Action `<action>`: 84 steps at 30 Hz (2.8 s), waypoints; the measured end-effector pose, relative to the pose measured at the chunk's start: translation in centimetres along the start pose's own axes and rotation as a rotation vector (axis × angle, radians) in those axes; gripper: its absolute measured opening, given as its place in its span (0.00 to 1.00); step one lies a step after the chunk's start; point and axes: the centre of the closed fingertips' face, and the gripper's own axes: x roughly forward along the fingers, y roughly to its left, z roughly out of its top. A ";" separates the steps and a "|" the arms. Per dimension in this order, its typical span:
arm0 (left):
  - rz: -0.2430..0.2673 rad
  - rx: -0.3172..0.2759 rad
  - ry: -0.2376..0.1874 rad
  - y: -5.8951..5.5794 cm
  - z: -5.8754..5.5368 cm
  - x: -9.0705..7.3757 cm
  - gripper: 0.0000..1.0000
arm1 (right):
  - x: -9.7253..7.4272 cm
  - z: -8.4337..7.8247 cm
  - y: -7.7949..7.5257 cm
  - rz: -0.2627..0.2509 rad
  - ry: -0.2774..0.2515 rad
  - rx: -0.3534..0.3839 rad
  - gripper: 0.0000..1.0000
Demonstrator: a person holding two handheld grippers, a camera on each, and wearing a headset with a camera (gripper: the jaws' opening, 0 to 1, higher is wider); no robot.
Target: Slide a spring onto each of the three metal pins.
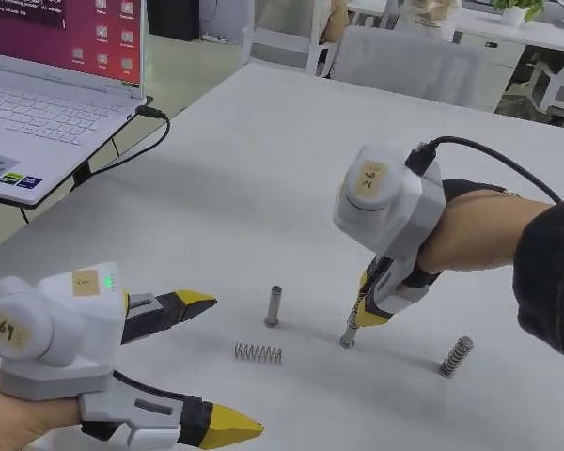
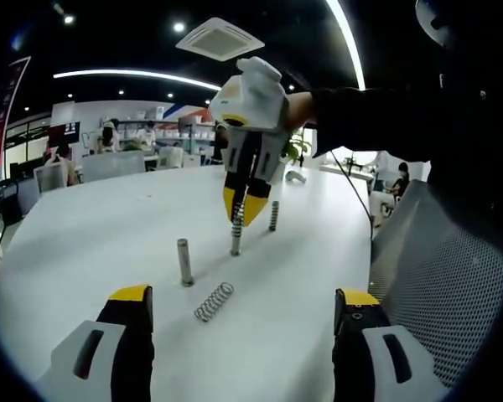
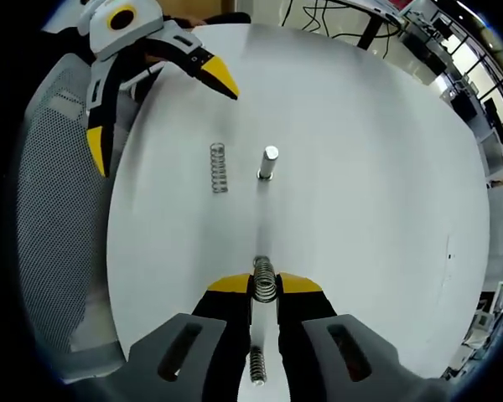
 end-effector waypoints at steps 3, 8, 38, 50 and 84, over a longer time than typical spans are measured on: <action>-0.002 -0.001 0.002 0.0 0.0 0.0 0.85 | 0.4 -0.1 0.0 0.000 0.003 0.001 0.09; -0.004 -0.002 0.009 0.0 -0.2 0.0 0.84 | 0.9 -0.4 -0.1 0.003 0.007 0.007 0.09; -0.003 -0.007 0.014 0.2 -0.5 0.1 0.82 | 2.6 -0.8 0.1 0.026 -0.006 0.016 0.13; -0.006 -0.004 0.015 -0.1 -0.4 0.2 0.81 | 1.6 0.5 0.1 0.003 -0.045 0.004 0.21; -0.001 0.000 0.012 -0.1 -0.3 -0.3 0.80 | 2.1 6.6 3.8 0.044 -0.113 -0.115 0.15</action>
